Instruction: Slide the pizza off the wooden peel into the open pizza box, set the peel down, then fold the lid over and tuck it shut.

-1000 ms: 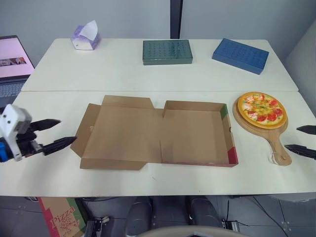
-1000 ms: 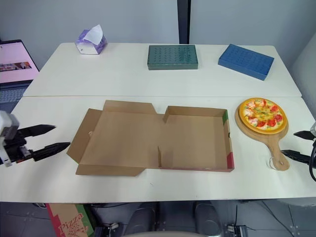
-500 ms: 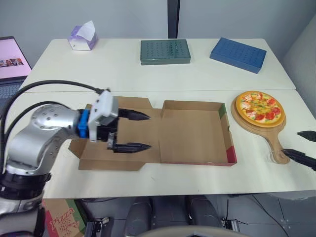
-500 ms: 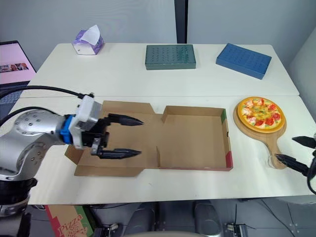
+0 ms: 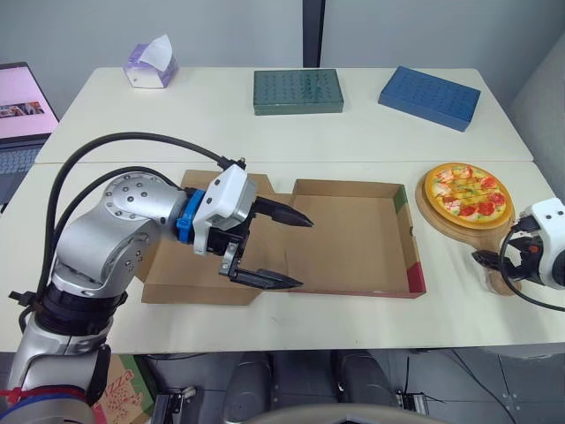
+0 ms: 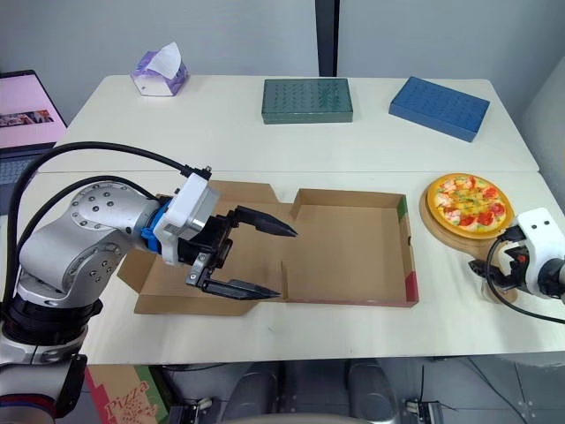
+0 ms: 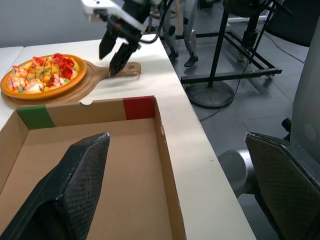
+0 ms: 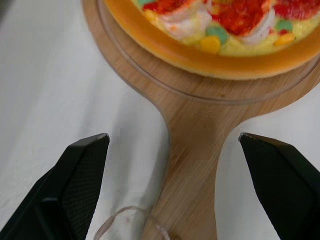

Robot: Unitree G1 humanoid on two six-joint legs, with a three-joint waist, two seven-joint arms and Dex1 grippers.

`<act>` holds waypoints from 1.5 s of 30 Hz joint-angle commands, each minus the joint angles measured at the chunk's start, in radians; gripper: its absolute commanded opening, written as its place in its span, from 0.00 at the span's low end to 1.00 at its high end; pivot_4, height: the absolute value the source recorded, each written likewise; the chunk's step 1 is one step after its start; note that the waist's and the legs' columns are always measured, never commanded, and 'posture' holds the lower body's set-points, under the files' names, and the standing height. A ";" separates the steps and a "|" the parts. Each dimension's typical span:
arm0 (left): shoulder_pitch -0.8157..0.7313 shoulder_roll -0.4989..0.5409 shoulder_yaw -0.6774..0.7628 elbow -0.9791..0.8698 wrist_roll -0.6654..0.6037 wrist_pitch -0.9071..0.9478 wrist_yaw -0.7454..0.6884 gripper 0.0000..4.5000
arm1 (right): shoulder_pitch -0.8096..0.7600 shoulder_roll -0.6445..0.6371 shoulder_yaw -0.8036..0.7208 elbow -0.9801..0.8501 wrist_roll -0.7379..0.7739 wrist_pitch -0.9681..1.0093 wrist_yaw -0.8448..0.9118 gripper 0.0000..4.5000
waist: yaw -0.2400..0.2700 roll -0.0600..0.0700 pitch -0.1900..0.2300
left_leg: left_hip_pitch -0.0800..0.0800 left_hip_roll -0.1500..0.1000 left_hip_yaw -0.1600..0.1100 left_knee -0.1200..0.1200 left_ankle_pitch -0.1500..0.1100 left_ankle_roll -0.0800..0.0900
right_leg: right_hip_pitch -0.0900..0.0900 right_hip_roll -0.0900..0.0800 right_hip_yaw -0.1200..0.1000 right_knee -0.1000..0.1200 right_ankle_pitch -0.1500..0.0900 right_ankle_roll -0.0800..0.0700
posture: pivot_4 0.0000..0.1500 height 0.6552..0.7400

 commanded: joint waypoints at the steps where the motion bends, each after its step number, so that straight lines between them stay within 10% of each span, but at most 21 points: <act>1: -0.003 -0.007 0.003 -0.031 -0.003 -0.008 0.012 1.00 | -0.069 0.001 0.042 0.086 -0.035 -0.016 -0.025 0.99 | -0.001 0.000 0.000 | 0.000 0.000 0.000 0.000 0.000 0.000 | 0.000 0.000 0.000 0.000 0.000 0.000 | 1.00 1.00; 9: 0.017 -0.011 0.010 -0.042 -0.003 -0.012 0.037 1.00 | -0.148 0.021 0.102 0.213 -0.037 -0.014 0.001 0.99 | -0.003 0.000 0.000 | 0.001 0.000 0.000 0.001 0.000 0.000 | 0.001 0.000 0.000 0.000 0.000 0.001 | 1.00 1.00; 19: 0.040 0.000 0.029 -0.042 0.001 -0.012 0.069 1.00 | -0.143 0.085 0.053 0.219 -0.009 0.022 -0.001 0.34 | -0.005 -0.004 -0.002 | 0.002 0.001 0.000 0.002 0.000 0.000 | 0.002 0.001 0.000 0.000 0.001 0.002 | 1.00 1.00; 45: 0.197 0.155 0.270 -0.023 0.002 0.007 0.168 1.00 | -0.246 0.011 -0.082 0.117 0.036 -0.347 0.138 0.34 | -0.024 0.010 0.006 | -0.006 0.000 0.001 0.000 0.000 0.000 | -0.008 0.001 0.001 0.003 0.003 -0.002 | 1.00 1.00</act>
